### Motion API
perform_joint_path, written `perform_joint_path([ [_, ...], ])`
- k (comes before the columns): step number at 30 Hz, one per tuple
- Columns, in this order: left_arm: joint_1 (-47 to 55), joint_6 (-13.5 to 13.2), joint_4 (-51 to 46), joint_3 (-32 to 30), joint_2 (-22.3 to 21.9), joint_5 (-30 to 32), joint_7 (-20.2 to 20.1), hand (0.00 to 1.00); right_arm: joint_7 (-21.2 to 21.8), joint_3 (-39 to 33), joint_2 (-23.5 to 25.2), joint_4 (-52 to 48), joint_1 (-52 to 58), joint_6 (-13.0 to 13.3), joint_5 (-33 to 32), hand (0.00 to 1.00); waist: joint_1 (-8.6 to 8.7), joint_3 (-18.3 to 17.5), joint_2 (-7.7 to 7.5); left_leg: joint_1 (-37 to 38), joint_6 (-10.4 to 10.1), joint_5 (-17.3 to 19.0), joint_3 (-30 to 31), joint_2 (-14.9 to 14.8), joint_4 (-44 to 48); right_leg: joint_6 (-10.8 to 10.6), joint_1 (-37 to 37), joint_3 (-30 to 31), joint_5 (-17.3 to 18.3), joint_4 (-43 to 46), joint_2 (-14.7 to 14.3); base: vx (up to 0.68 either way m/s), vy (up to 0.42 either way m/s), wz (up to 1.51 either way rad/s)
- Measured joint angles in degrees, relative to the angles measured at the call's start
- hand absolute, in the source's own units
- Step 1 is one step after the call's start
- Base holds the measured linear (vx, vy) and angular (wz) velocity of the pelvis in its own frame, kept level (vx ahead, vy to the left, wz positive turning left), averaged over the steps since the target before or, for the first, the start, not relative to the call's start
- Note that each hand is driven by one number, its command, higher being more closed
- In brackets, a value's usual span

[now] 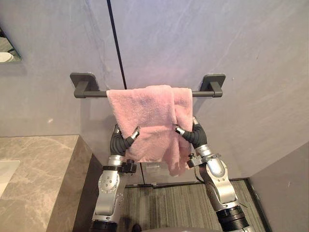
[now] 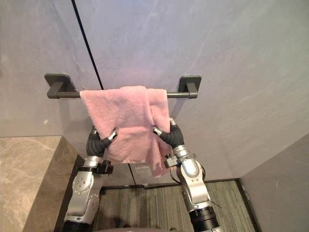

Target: Organize washtable

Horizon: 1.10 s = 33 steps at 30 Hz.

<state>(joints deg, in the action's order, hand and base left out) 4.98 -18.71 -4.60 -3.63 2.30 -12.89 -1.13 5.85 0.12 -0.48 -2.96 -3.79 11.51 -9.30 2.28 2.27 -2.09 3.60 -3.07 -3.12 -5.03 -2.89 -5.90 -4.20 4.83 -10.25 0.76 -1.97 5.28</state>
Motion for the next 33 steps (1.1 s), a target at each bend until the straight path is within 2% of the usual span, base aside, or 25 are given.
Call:
perform_joint_path([
  [2,0.0,-0.3,-0.2,0.0,0.6,0.0,0.0,1.00,0.0,-0.1,-0.7,0.0,0.0,0.7,-0.2,0.00,0.02,0.0,0.01,0.0,0.0,0.0,0.0,0.0,0.0,0.0,0.0,-0.1,0.0,0.0,0.0,0.00,0.000,0.00],
  [9,0.2,-0.2,-0.2,0.5,0.2,0.0,0.0,1.00,-1.2,-0.3,-0.9,0.0,0.0,0.7,-0.3,0.00,0.08,0.5,0.11,0.0,0.0,0.0,0.0,0.0,0.0,0.0,0.0,-0.1,0.0,-0.1,0.0,0.00,0.000,0.00],
  [33,0.0,-0.4,-0.2,1.5,0.7,0.0,0.0,1.00,-0.6,2.8,-2.6,0.0,-0.1,0.7,-1.4,0.00,0.13,1.5,-0.45,0.0,0.0,0.0,0.0,-0.1,0.0,0.0,0.0,-0.2,0.0,-0.1,0.0,0.00,0.000,0.00],
])
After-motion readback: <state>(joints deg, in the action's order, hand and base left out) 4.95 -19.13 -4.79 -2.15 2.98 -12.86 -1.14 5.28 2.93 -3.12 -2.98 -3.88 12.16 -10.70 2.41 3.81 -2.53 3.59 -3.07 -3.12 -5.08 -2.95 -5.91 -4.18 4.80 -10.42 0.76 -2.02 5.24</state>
